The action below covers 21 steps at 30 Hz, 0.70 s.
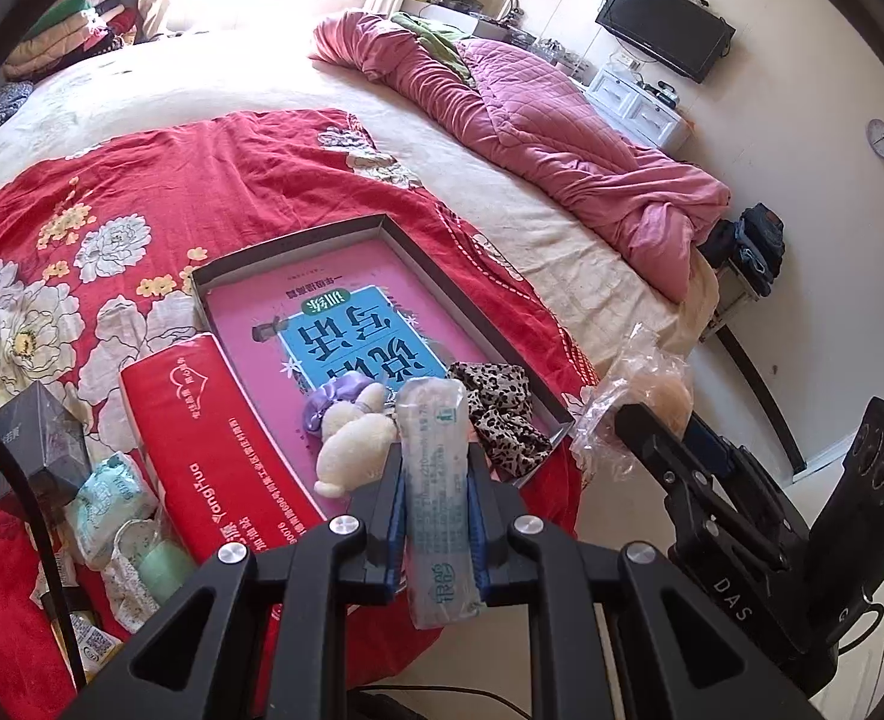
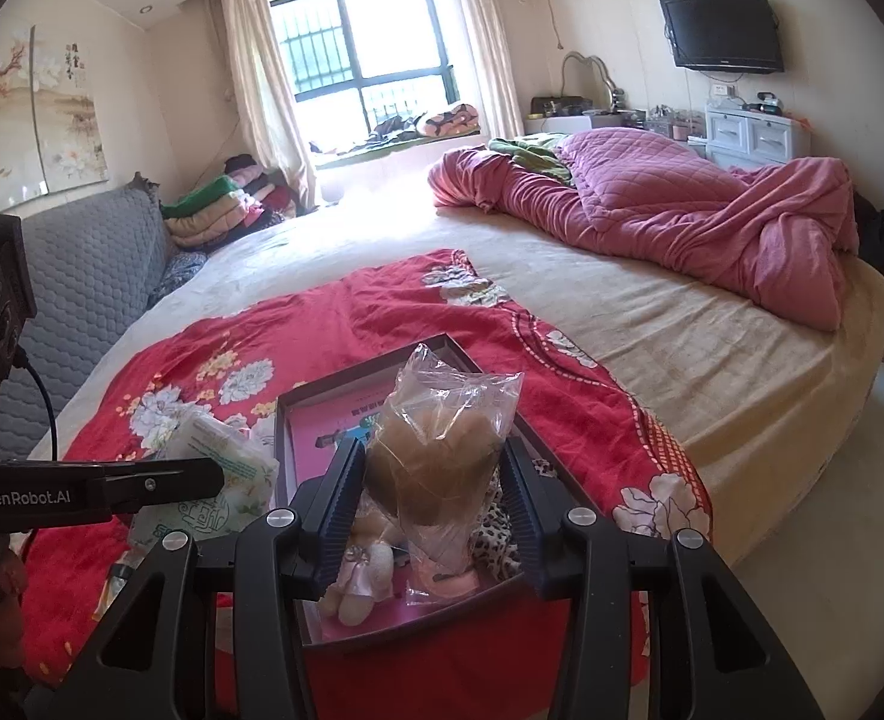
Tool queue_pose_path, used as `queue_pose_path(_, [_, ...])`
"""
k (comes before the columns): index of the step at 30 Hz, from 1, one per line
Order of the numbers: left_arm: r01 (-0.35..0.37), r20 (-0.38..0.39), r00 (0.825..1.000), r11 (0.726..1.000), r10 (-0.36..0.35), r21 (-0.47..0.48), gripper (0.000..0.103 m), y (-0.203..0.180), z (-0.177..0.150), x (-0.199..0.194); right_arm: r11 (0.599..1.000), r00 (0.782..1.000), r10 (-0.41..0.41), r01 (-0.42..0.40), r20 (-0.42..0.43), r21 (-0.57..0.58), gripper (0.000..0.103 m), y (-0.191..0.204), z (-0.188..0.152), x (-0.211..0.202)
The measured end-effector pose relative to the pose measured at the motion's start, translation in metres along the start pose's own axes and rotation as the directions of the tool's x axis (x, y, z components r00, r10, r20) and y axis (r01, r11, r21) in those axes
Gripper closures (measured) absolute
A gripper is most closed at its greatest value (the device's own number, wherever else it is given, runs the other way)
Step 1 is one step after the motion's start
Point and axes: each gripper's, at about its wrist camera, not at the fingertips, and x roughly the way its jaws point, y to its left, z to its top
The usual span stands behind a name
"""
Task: Organize soft objects
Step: 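Carry the white roll with the left tool while the right tool carries the bagged bun to the tray, then lower the white roll into the tray with the left tool while the right tool lowers the bun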
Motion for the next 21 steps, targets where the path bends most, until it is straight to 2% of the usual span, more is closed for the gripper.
queue_pose_path(11, [0.034, -0.070, 0.997, 0.999, -0.032, 0.027, 0.085, -0.011, 0.003, 0.042, 0.999, 0.999, -0.028, 0.029, -0.036, 0.029, 0.056, -0.020, -0.009, 0.019])
queue_pose_path(21, [0.069, -0.122, 0.990, 0.998, -0.068, 0.003, 0.085, -0.011, 0.006, 0.075, 0.997, 0.997, -0.046, 0.049, -0.062, 0.052, 0.056, -0.034, -0.016, 0.034])
